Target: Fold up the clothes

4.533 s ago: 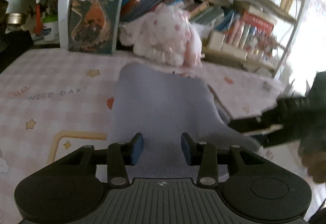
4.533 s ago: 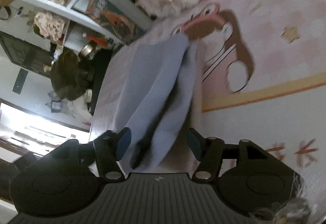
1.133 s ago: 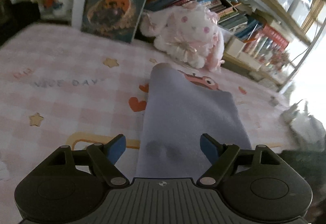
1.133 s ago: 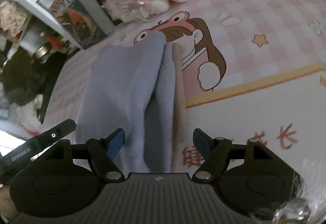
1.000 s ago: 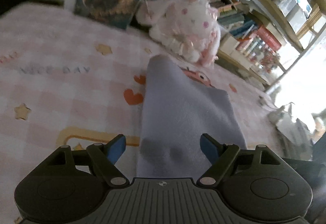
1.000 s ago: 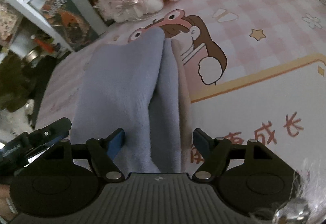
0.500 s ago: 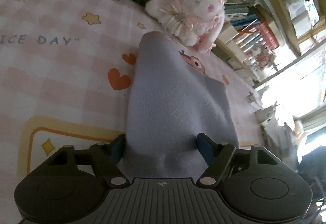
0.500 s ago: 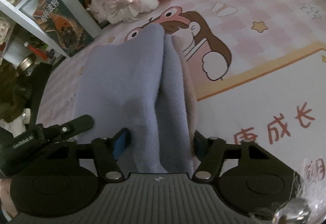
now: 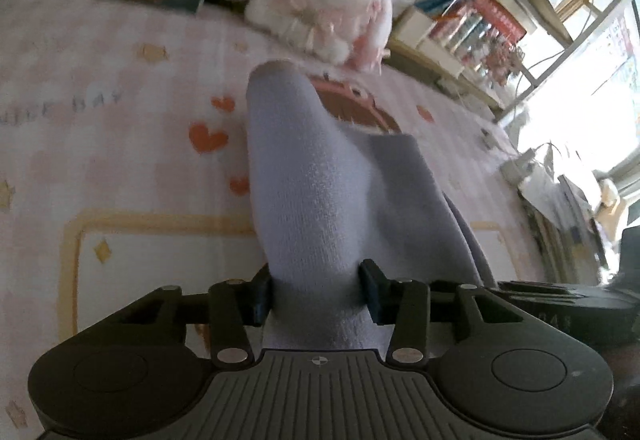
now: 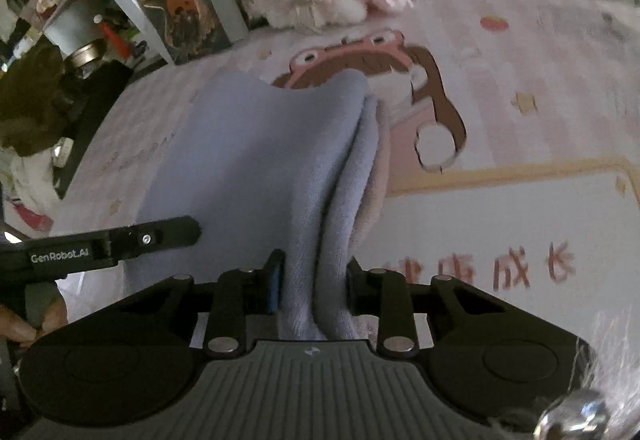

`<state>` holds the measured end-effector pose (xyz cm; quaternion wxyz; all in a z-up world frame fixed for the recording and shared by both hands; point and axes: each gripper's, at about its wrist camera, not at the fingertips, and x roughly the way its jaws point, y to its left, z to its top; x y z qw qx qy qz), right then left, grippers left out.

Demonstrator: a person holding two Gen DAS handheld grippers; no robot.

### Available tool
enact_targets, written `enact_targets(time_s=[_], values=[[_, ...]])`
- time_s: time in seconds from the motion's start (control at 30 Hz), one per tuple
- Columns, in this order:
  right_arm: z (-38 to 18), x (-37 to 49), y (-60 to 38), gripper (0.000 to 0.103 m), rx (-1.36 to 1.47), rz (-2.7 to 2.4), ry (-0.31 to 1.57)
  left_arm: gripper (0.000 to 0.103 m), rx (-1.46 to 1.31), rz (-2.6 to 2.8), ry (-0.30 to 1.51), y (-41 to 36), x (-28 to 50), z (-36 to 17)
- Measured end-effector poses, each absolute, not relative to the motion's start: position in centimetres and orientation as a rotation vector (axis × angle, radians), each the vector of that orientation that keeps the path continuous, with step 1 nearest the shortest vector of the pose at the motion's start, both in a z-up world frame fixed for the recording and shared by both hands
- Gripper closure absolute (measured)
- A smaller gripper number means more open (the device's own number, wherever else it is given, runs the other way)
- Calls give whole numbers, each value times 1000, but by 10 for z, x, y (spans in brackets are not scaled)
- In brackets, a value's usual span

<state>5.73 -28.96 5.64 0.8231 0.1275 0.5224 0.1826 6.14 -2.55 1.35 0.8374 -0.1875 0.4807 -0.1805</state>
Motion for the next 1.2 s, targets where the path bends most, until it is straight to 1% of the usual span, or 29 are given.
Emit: enact_targets(time_s=[0.07,0.1,0.13,0.2,0.27,0.37,0.4,0.47,0.53,0.6,0.9,1.2], values=[[53,59,-296,68,308,387,1141,53,-430,-380,1043,-22,61,7],[51,61,-298,62,323,387,1155,52,-445,-379,1045,-21,62,5],[49,62,-299,59,336,385,1166,50,-460,-377,1044,-20,62,2],[45,64,-299,55,353,386,1177,47,-490,-374,1044,-19,63,-2],[42,66,-299,53,369,390,1186,44,-520,-370,1044,-17,64,-7],[38,68,-298,51,393,401,1191,48,-579,-352,1039,-15,63,-13],[38,68,-298,52,394,410,1186,49,-582,-348,1034,-15,62,-14],[39,68,-297,59,396,428,1176,52,-567,-346,1022,-17,60,-11],[41,67,-296,70,390,446,1158,57,-524,-355,998,-22,58,-3],[50,64,-293,74,359,464,1117,59,-470,-369,963,-26,55,8],[88,52,-278,75,223,536,937,59,-404,-390,812,-12,49,49],[99,62,-238,75,166,570,894,58,-411,-360,758,17,51,62]])
